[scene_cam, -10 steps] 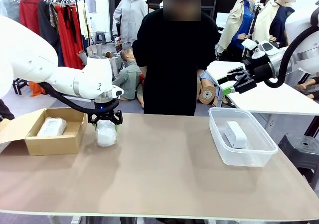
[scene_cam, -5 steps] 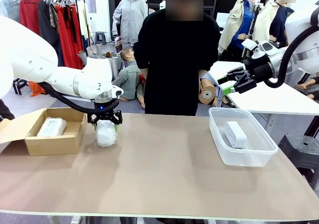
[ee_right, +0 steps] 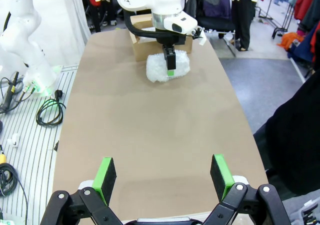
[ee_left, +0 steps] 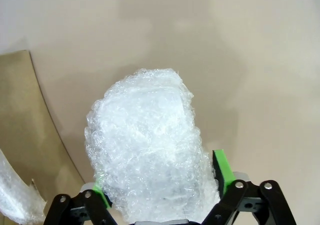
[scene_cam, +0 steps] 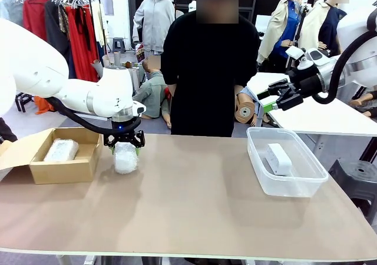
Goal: Separate and place wrapped and unwrapped clocks.
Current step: Pick up the Digital clock indicated by the person, then if the picked Digital clock is wrapped, place it in the Package Box ; if not, place it in the Organizing box.
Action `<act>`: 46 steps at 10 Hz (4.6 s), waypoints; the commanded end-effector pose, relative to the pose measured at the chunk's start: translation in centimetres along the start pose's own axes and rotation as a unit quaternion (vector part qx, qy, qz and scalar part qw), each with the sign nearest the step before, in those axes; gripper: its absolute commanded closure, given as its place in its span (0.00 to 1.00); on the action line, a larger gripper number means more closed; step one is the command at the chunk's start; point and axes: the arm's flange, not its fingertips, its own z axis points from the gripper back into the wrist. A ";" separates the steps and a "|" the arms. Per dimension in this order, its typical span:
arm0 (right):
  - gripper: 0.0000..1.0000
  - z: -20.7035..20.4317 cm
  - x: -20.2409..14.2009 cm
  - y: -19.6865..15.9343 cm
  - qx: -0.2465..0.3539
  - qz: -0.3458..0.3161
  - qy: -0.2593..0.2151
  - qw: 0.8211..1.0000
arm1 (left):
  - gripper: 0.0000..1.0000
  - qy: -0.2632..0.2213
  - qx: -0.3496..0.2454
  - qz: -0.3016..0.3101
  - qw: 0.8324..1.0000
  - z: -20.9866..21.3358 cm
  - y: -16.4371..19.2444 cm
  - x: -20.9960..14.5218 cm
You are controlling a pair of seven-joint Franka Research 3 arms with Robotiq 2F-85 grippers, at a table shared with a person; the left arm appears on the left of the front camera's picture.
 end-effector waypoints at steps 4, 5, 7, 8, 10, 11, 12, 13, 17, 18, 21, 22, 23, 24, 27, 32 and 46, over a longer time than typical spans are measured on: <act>0.00 0.1 0.1 0.0 0.000 0.001 0.000 1.000 | 0.86 0.004 0.006 -0.008 1.000 0.1 0.1 -0.1; 0.00 0.1 0.1 0.0 0.000 0.001 0.000 1.000 | 1.00 0.004 0.006 -0.009 1.000 0.1 0.1 -0.1; 0.00 0.1 0.1 0.0 0.000 0.001 0.000 1.000 | 1.00 0.006 0.007 -0.014 1.000 0.1 0.1 -0.2; 0.00 0.1 0.1 0.0 0.000 0.001 0.000 1.000 | 1.00 0.005 0.008 -0.016 1.000 0.1 0.0 -0.2; 0.00 0.1 0.1 0.0 0.000 0.001 0.000 1.000 | 1.00 0.000 0.020 -0.025 0.999 0.7 -0.4 -0.5; 0.00 0.1 0.1 0.0 0.000 0.001 0.000 1.000 | 1.00 -0.001 0.026 -0.023 0.999 1.2 -0.9 -0.7; 0.00 0.1 0.1 0.0 0.000 0.001 0.000 1.000 | 1.00 0.013 0.025 -0.019 0.999 2.3 -1.6 -0.8; 0.00 0.1 0.1 0.0 0.000 0.001 0.000 1.000 | 1.00 0.029 0.027 -0.047 0.998 3.5 -2.1 -1.1; 0.00 0.1 0.1 0.0 0.000 0.001 0.000 1.000 | 1.00 0.024 0.048 -0.110 0.993 9.8 -4.3 -3.0; 0.00 0.1 0.1 0.0 0.000 0.001 0.000 1.000 | 1.00 0.018 0.055 -0.125 0.991 11.9 -5.0 -3.4; 0.00 0.1 0.1 0.0 0.000 0.001 0.000 1.000 | 1.00 0.015 0.038 -0.148 0.988 18.6 -5.7 -4.2; 0.00 0.1 0.1 0.0 0.000 0.001 0.000 1.000 | 1.00 -0.003 0.041 -0.150 0.988 20.9 -6.0 -4.5; 0.00 0.1 0.1 0.0 0.000 0.001 0.000 1.000 | 1.00 -0.015 0.041 -0.165 0.985 23.0 -6.6 -4.8; 0.00 0.1 0.1 0.0 0.000 0.001 0.000 1.000 | 1.00 -0.023 0.043 -0.175 0.983 24.9 -7.1 -5.1; 0.00 0.1 0.1 0.0 0.000 0.001 0.000 1.000 | 1.00 -0.043 0.041 -0.191 0.980 29.6 -8.0 -5.1; 0.00 0.1 0.1 0.0 0.000 0.001 0.000 1.000 | 1.00 -0.105 0.066 -0.213 0.969 34.1 -9.7 -7.1; 0.00 0.1 0.1 0.0 0.000 0.001 0.000 1.000 | 1.00 -0.105 0.058 -0.211 0.970 34.4 -10.1 -7.3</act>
